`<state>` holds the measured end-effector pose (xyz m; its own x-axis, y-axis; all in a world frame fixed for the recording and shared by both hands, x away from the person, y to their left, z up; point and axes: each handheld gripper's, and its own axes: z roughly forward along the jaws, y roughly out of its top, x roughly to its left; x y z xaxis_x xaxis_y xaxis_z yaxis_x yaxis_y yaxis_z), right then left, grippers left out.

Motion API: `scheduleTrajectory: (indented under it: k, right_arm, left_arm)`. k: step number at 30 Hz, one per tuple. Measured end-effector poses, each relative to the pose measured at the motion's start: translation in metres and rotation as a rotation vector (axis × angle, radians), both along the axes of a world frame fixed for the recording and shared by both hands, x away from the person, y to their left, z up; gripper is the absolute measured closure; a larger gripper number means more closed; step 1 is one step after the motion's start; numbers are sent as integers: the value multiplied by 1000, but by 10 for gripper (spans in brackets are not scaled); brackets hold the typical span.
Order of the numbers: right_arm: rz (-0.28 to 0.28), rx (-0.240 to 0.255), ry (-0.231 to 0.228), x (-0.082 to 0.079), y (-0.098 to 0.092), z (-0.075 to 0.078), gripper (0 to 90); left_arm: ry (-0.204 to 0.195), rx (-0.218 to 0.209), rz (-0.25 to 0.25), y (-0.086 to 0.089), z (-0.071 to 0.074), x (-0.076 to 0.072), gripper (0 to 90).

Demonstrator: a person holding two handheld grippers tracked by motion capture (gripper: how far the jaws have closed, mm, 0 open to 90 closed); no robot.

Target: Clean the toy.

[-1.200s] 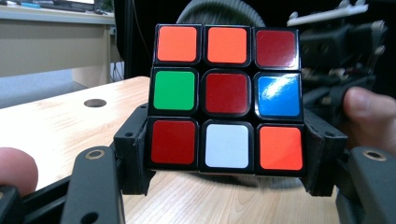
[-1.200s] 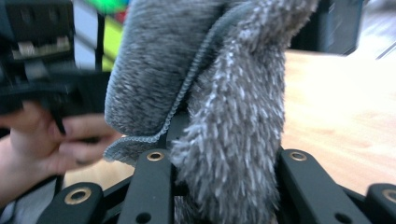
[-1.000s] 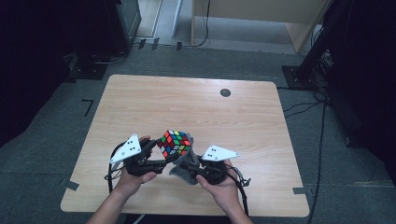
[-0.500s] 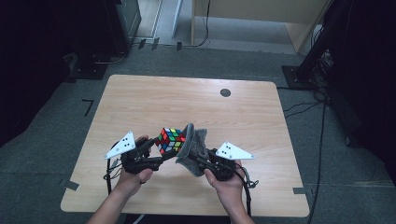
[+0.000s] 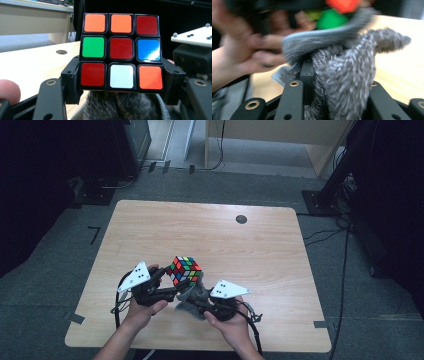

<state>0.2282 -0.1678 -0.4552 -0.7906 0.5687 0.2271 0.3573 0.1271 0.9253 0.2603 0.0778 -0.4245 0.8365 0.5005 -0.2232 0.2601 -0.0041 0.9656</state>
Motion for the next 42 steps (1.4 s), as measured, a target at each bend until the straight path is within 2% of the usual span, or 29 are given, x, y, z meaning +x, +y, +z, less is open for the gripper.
scheduleTrajectory:
  k: [3,5,8,11,12,13,15,18,21,23,24,25,27,30,32,34,36,38,40,42]
  right_arm:
    - [-125,29,20,5,-17,2,675]
    - [-169,48,26,7,-24,0,675]
    - [-126,41,42,6,-19,-2,675]
    - [-41,12,40,0,2,-7,673]
    - [-41,12,40,0,2,-7,673]
    - [13,-7,37,-4,14,-10,673]
    - [34,-8,32,-7,20,-11,673]
    - [-13,22,20,-6,13,-6,673]
    - [-118,77,25,-1,-6,-2,672]
    - [-191,94,45,2,-16,-3,672]
    - [-209,103,53,3,-18,-5,671]
    - [-205,106,59,3,-18,-6,670]
    - [-161,86,57,1,-10,-8,669]
    - [-90,22,10,-6,7,-7,661]
    - [-75,9,0,-8,11,-6,661]
    - [-88,27,4,-6,6,-4,662]
    - [-140,62,15,-3,-5,-1,664]
    - [-184,86,6,0,-15,0,665]
    - [-194,92,6,0,-17,1,665]
    - [-176,79,6,-1,-13,0,663]
  left_arm:
    - [-2,4,7,1,0,0,339]
    - [-1,11,9,1,0,0,339]
    - [4,26,22,-1,-1,1,339]
    - [12,36,34,-1,-2,2,339]
    - [12,36,34,-1,-2,2,339]
    - [18,34,37,0,-2,2,338]
    - [14,32,35,1,-1,1,338]
    - [8,34,41,1,0,1,339]
    - [12,26,46,3,2,1,339]
    - [9,28,45,3,2,1,339]
    - [9,28,45,3,2,1,339]
    - [12,32,42,3,2,1,339]
    - [15,39,39,1,0,1,339]
    - [19,46,35,-2,-2,1,339]
    - [18,47,35,-2,-2,0,339]
    - [14,38,38,-1,-1,1,339]
    - [16,34,39,0,0,1,339]
    - [17,38,43,1,-1,1,339]
    - [23,43,41,1,-2,2,339]
    - [19,47,39,-1,-2,1,339]
